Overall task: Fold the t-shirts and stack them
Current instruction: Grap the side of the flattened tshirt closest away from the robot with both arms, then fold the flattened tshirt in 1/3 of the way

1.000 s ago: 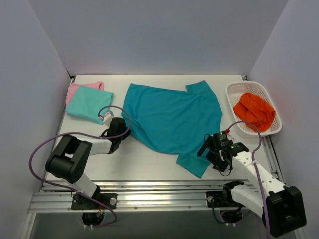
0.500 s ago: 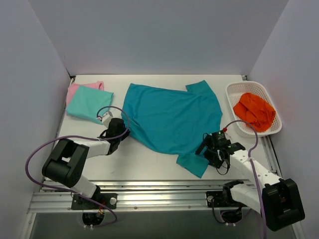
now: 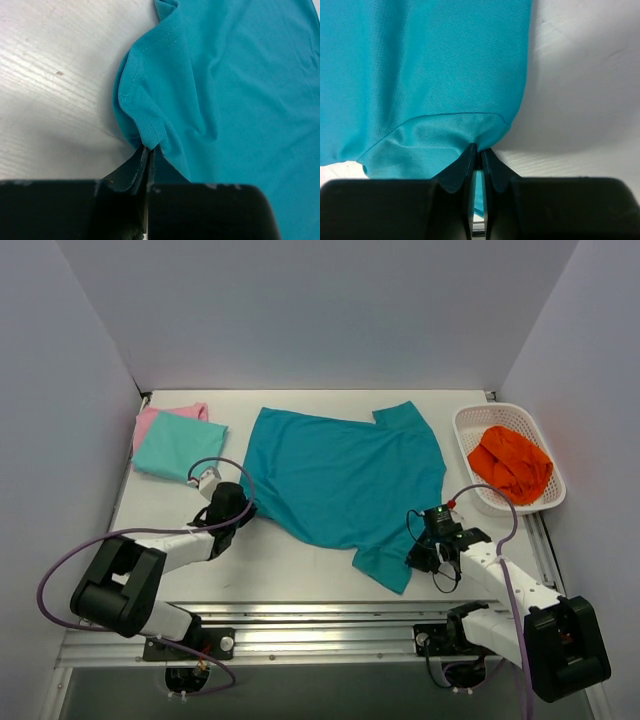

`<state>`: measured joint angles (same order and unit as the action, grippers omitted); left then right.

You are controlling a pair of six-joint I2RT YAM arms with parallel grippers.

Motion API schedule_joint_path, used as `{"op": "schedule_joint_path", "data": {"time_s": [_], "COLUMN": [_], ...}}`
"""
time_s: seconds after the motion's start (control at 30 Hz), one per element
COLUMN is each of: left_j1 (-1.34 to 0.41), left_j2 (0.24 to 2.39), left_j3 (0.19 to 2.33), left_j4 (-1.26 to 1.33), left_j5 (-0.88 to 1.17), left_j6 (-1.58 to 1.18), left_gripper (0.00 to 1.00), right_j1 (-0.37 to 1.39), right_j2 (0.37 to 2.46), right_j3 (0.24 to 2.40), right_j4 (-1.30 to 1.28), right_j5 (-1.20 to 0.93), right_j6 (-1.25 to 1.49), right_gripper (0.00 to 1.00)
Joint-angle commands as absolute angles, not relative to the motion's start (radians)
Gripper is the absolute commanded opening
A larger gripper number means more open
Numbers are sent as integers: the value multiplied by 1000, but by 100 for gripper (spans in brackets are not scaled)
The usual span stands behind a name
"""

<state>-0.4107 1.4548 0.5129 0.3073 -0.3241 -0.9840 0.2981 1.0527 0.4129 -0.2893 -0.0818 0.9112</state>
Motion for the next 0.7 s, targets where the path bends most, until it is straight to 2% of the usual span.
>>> {"op": "schedule_joint_path", "data": {"time_s": [0.0, 0.07, 0.3, 0.67], "left_j1": [-425, -439, -448, -449], "left_j2": [1372, 1298, 1051, 1106], "left_j3": [480, 457, 440, 486], "left_j4": [255, 201, 31, 41], "left_j5": [-319, -325, -371, -368], "left_j6": [-992, -999, -986, -985], "left_gripper": [2, 2, 2, 2], "right_j1": [287, 282, 268, 267], "right_j2": [1028, 1013, 936, 1012], "right_j3": [423, 431, 434, 480], "right_j4": [-362, -391, -387, -272], "right_j5": [-41, -14, 31, 77], "right_j6": [890, 887, 907, 936], "right_gripper": [4, 0, 0, 0]}}
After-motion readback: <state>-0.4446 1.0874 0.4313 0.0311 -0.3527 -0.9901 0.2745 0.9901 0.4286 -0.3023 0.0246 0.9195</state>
